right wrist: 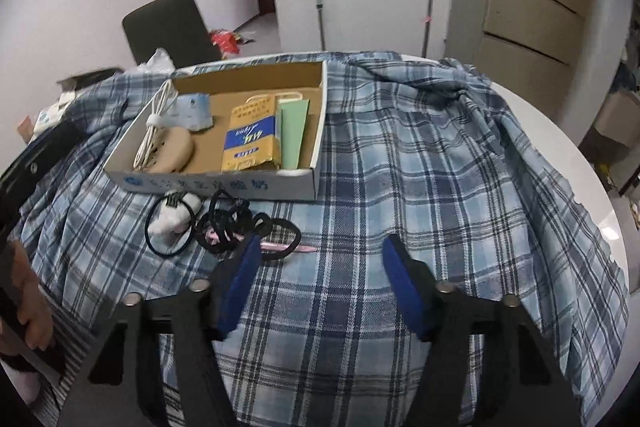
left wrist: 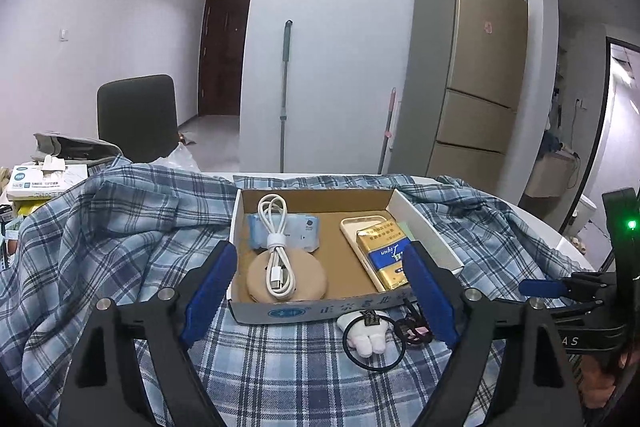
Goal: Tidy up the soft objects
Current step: 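Withdraw both grippers from the box and move the right toward the black cable, then grasp the black cable with the right gripper while the left grasps the white plush toy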
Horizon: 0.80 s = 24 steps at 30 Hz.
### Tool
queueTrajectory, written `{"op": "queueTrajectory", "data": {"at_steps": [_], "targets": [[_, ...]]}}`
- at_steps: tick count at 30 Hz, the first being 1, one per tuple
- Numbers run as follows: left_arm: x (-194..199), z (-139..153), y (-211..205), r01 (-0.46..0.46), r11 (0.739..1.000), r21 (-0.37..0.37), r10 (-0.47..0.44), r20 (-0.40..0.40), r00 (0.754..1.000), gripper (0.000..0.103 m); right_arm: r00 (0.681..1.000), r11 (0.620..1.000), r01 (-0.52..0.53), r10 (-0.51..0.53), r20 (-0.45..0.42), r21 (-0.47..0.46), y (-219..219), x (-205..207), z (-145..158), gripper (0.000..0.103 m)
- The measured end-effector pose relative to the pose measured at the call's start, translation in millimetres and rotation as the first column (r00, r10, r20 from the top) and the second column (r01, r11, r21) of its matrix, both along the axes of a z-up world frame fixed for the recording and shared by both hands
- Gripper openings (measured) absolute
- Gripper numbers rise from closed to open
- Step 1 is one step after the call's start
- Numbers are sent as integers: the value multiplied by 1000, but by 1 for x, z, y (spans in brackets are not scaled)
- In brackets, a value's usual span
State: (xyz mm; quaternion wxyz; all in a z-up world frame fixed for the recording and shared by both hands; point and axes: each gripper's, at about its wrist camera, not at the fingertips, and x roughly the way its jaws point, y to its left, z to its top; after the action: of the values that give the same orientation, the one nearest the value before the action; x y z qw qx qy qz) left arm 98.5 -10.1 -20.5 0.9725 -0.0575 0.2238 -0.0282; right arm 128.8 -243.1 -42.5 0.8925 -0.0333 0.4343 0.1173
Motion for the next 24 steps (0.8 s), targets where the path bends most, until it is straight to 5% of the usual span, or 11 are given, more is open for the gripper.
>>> {"op": "queueTrajectory", "data": {"at_steps": [3,8,9,12,17,24], "targets": [[-1,0,-2,4,1000,7,-4,1,1000,86,999,999,-34,33,-23,-11,-1,3,-5,34],[0,-1,-4,7,1000,16,-7,-2,1000,86,984,991,-133,135,-117,19,2,13,-24,33],[1,-1,-4,7,1000,15,-7,-6,1000,87,980,988,-154,155,-124,20,5,13,-26,39],[3,-2,-2,5,1000,7,-5,-18,1000,87,976,980,-200,198,-96,-20,19,10,-22,88],[3,-3,2,-4,1000,-9,4,-22,1000,86,972,976,-216,218,-83,33,37,11,-14,92],[3,-3,1,6,1000,-8,-6,-23,1000,87,971,971,-216,203,-122,-101,62,17,-33,92]]}}
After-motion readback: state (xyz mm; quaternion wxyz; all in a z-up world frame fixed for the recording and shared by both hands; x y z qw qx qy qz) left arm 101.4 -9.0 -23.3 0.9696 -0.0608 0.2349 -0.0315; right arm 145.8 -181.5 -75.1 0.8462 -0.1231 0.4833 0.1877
